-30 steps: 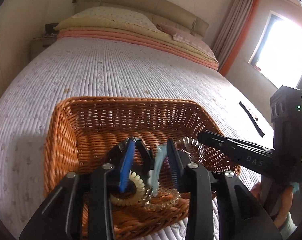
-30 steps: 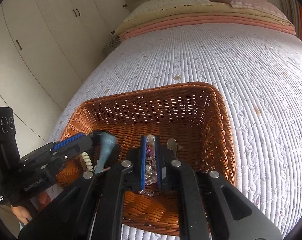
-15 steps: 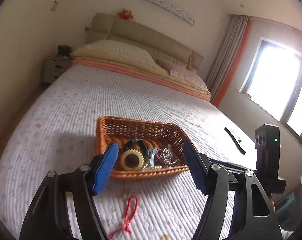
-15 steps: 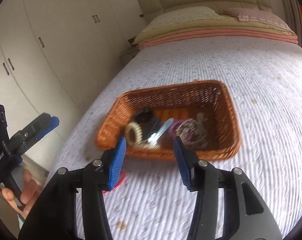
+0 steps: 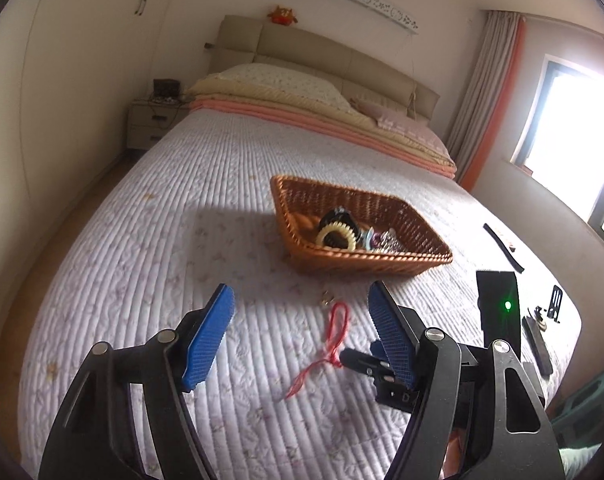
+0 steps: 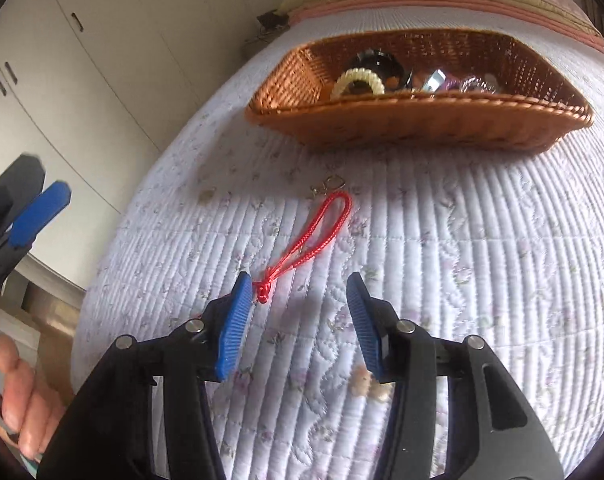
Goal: Organize jewelry
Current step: 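Grasp the red cord with the right tool while the left tool grasps a small gold charm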
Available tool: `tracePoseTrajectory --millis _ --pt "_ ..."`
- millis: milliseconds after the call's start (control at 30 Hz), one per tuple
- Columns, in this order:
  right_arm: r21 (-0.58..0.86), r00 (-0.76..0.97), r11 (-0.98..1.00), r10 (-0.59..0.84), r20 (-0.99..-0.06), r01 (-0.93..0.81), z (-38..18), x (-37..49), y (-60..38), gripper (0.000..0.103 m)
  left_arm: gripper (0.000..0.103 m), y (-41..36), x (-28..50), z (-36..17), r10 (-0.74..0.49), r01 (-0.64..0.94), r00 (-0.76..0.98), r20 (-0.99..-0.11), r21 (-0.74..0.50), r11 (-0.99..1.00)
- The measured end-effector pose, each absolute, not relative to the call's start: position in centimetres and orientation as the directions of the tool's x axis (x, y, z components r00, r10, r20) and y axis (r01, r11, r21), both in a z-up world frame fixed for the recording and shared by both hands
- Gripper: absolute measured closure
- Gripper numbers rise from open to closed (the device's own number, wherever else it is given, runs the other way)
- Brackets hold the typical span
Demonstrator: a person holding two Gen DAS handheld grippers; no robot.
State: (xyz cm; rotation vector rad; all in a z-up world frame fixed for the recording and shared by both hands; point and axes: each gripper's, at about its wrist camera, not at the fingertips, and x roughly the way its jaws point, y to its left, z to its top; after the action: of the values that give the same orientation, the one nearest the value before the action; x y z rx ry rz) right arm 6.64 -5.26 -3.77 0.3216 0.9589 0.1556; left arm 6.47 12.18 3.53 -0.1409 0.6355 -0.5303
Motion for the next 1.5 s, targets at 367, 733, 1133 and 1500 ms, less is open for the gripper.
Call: tracePoseTrajectory --millis 367,733,1133,1500 --pt "0.113 0.574 0.994 0.095 -0.813 -0.005 -4.6 7.7 -1.8 0.070 0.053 10.9 9.5 -0.4 -0.542 0.454 0.581 -0.607 -0.311 0.835" --pt "0.141 0.588 0.988 0.082 -0.804 0.055 -4.2 7.0 -10.5 0.097 0.059 4.3 12.6 -3.4 -0.521 0.547 0.468 -0.714 -0.229 0.805" --pt "0.213 0.582 0.974 0.129 -0.803 0.078 -4.5 7.1 -16.2 0.096 0.061 -0.5 15.6 -5.2 -0.420 0.554 0.476 -0.773 -0.108 0.825" --pt "0.231 0.618 0.972 0.162 -0.769 0.032 -3.5 4.7 -16.6 0.045 0.079 -0.9 15.0 -5.2 -0.430 0.582 0.457 -0.779 -0.103 0.807"
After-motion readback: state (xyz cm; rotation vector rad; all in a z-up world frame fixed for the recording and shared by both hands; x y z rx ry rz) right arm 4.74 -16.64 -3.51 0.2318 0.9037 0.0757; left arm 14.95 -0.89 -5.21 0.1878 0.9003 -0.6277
